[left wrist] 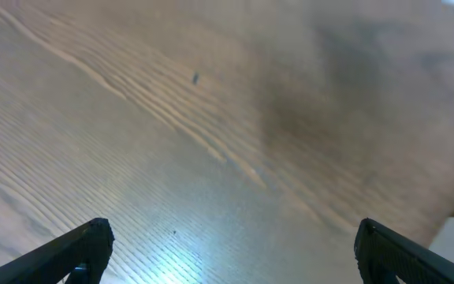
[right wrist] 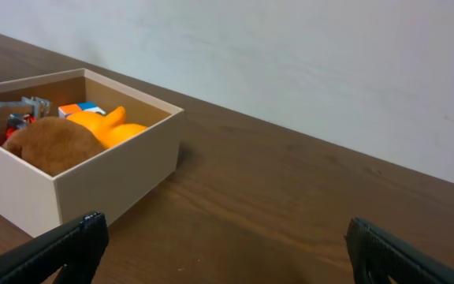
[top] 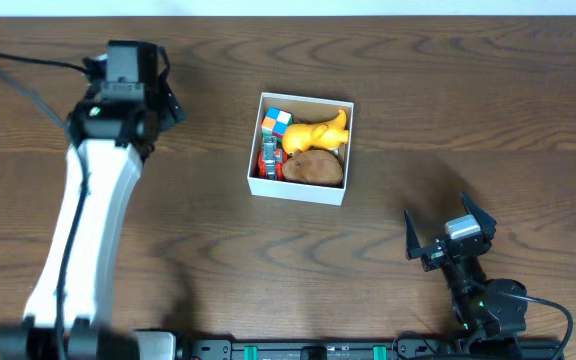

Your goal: Pack container

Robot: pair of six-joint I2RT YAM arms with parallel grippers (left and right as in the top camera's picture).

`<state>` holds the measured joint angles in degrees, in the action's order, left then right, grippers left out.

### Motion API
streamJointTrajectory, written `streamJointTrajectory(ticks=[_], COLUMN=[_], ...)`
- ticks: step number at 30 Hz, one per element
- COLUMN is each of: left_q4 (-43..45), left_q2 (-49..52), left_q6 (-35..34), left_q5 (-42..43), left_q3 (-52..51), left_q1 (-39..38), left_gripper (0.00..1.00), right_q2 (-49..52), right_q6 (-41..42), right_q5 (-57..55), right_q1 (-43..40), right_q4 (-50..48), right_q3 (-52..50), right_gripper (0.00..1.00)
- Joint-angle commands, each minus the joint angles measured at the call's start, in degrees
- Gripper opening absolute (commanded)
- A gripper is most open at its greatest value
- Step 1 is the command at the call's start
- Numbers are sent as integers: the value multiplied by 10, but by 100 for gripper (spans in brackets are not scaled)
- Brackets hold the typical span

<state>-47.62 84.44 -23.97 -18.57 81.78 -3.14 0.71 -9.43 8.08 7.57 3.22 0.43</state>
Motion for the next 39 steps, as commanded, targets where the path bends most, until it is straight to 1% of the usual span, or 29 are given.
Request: streamJointTrajectory(ticks=[1, 3, 9, 15, 22, 26, 30, 36, 39], left_q4=[-1, -1, -2, -28, -29, -19, 38, 189, 249], left_q2=[-105, -179, -350, -514, -649, -706, -744, -772, -780], left_q6=[3, 3, 3, 3, 3, -4, -9, -19, -19], left_q5=[-21, -21, -21, -21, -21, -20, -12, 15, 28], left_q3=[9, 7, -17, -72, -183, -276, -375, -528, -590], left_q1=[3, 3, 3, 3, 3, 3, 3, 3, 3], left_gripper=[98, 98, 98, 98, 98, 98, 98, 98, 98], right_q2=[-3, -3, -3, -3, -3, -3, -3, -3, -3], right_q6=[6, 6, 6, 6, 6, 6, 6, 6, 6], right_q5=[-6, -6, -6, -6, -6, -6, -6, -6, -6], right_q1=[-5, -5, -5, -5, -5, -5, -5, -5, -5], right_q4=[3, 3, 3, 3, 3, 3, 3, 3, 3], right_q3=[-1, -1, -1, -1, -1, -1, -1, -1, -1], right_gripper=[99, 99, 99, 99, 99, 99, 99, 99, 99])
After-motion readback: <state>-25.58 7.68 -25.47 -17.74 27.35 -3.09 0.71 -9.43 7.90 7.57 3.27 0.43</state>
